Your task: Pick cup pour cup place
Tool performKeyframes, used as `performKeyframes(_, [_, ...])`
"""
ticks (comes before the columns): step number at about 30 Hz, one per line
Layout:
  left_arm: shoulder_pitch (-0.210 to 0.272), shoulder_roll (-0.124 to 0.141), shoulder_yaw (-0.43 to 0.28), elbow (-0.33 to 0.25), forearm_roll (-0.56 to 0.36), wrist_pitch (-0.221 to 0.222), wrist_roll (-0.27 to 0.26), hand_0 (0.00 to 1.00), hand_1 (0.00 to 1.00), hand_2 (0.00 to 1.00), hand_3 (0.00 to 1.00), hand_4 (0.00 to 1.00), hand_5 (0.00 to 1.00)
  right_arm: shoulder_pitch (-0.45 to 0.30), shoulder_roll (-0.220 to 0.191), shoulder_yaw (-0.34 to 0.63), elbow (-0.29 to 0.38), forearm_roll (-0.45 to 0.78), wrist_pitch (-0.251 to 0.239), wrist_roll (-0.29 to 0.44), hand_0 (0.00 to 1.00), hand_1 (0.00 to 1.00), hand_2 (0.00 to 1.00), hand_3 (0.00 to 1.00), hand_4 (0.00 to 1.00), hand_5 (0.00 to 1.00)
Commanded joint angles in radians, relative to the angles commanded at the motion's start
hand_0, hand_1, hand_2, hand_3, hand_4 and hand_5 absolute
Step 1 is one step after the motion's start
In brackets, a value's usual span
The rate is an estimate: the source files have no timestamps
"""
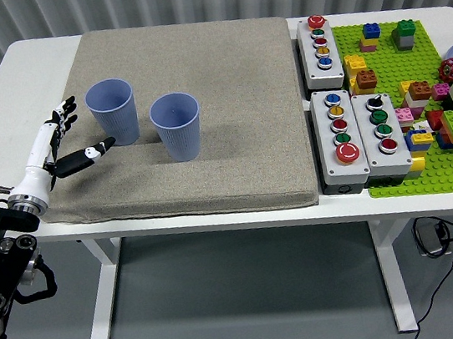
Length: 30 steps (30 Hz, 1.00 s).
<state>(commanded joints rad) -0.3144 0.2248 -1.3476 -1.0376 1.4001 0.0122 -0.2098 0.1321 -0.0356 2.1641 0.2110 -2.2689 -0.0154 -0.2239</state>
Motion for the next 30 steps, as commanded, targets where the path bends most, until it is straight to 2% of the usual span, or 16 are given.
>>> performKeyframes(6, [-0.074,0.011,0.042,0.083,-0.043,-0.014,-0.004,0.971,0.952,0.998,0.998,0.939,0.298,0.006,0.0,-0.003,0.0,0.0,0.0,-0.002,0.694,0.66,0.603,0.595,0.002,0.285])
performKeyframes(9, [-0.098,0.013,0.062,0.106,-0.052,-0.017,-0.004,0.971,0.952,0.998,0.998,0.939,0.298,0.008,0.0,-0.004,0.0,0.0,0.0,-0.002,0.694,0.66,0.603,0.595,0.002,0.285])
performKeyframes(23, [-0.189,-0.009,0.153,0.182,-0.081,-0.009,-0.011,0.956,0.932,0.998,0.998,0.943,0.325,0.017,0.0,-0.008,0.001,0.0,0.0,-0.004,0.694,0.66,0.603,0.595,0.002,0.28])
performKeyframes(30, [-0.214,-0.006,0.181,0.213,-0.095,-0.004,-0.015,0.955,0.928,0.998,0.998,0.944,0.343,0.02,-0.001,-0.008,0.001,0.0,0.0,-0.004,0.694,0.66,0.603,0.595,0.002,0.277])
